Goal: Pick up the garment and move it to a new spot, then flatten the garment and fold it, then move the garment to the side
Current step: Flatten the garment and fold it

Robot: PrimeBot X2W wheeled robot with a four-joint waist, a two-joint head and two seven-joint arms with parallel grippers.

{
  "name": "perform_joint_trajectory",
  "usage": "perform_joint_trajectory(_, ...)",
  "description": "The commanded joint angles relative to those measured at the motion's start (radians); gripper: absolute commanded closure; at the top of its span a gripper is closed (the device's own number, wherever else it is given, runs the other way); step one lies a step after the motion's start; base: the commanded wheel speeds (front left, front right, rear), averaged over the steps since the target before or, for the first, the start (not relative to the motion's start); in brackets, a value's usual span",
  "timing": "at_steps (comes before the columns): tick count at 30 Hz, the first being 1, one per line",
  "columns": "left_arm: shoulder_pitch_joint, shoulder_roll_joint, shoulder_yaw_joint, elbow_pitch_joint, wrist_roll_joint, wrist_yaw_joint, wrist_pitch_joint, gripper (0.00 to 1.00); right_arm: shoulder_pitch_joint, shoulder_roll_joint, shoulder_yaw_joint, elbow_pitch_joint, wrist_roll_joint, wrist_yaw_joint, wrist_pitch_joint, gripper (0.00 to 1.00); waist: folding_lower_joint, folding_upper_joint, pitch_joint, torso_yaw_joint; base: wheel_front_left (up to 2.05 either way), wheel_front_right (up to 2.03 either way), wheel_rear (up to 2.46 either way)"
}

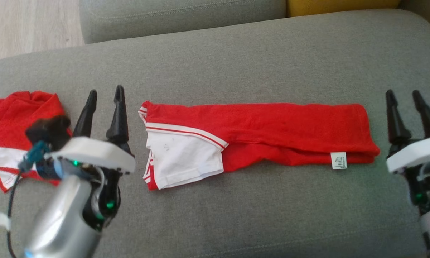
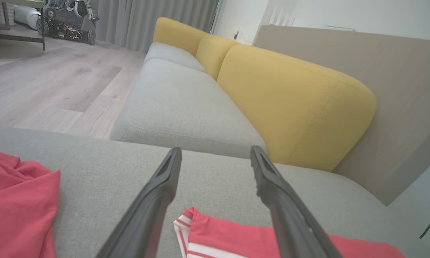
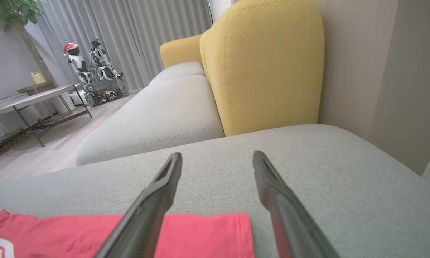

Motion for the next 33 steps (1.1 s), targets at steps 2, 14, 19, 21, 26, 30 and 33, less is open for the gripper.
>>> perform_joint_trajectory(2, 0.043, -0.037, 0.108, -0.034, 0.068, -0.03, -0.012, 0.0, 0.02, 0.025, -0.02, -0.051, -0.051, 0.002, -0.03, 0.0, 0.0, -0.0001, 0.0, -0.003, 0.0, 0.0, 0.0)
perform_joint_trajectory(14, 0.124, -0.153, 0.233, 0.019, 0.254, -0.162, -0.012, 0.0, 0.052, 0.116, -0.104, -0.04, -0.155, 0.002, 0.028, 0.0, 0.0, -0.0001, 0.035, -0.002, 0.0, 0.0, 0.0)
perform_joint_trajectory(19, 0.114, -0.183, 0.253, 0.049, 0.294, -0.2, -0.012, 0.0, 0.014, 0.163, -0.175, 0.04, -0.192, 0.002, 0.097, 0.0, 0.0, -0.0001, 0.069, 0.002, 0.0, 0.0, 0.0)
perform_joint_trajectory(21, 0.106, -0.193, 0.258, 0.057, 0.307, -0.214, -0.012, 0.0, -0.006, 0.179, -0.2, 0.074, -0.211, 0.002, 0.122, 0.0, 0.0, -0.0001, 0.086, 0.006, 0.0, 0.0, 0.0)
perform_joint_trajectory(26, 0.082, -0.211, 0.274, 0.07, 0.336, -0.24, -0.012, 0.0, -0.06, 0.211, -0.235, 0.144, -0.235, 0.002, 0.167, 0.0, 0.0, -0.0001, 0.128, 0.015, 0.0, 0.0, 0.0)
perform_joint_trajectory(30, 0.063, -0.22, 0.286, 0.078, 0.355, -0.256, -0.012, 0.0, -0.095, 0.215, -0.247, 0.196, -0.245, 0.002, 0.197, 0.0, 0.0, -0.0001, 0.153, 0.022, 0.0, 0.0, 0.0)
perform_joint_trajectory(33, 0.051, -0.226, 0.296, 0.085, 0.365, -0.266, -0.012, 0.0, -0.116, 0.216, -0.252, 0.237, -0.256, 0.002, 0.22, 0.0, 0.0, -0.0001, 0.165, 0.026, 0.0, 0.0, 0.0)
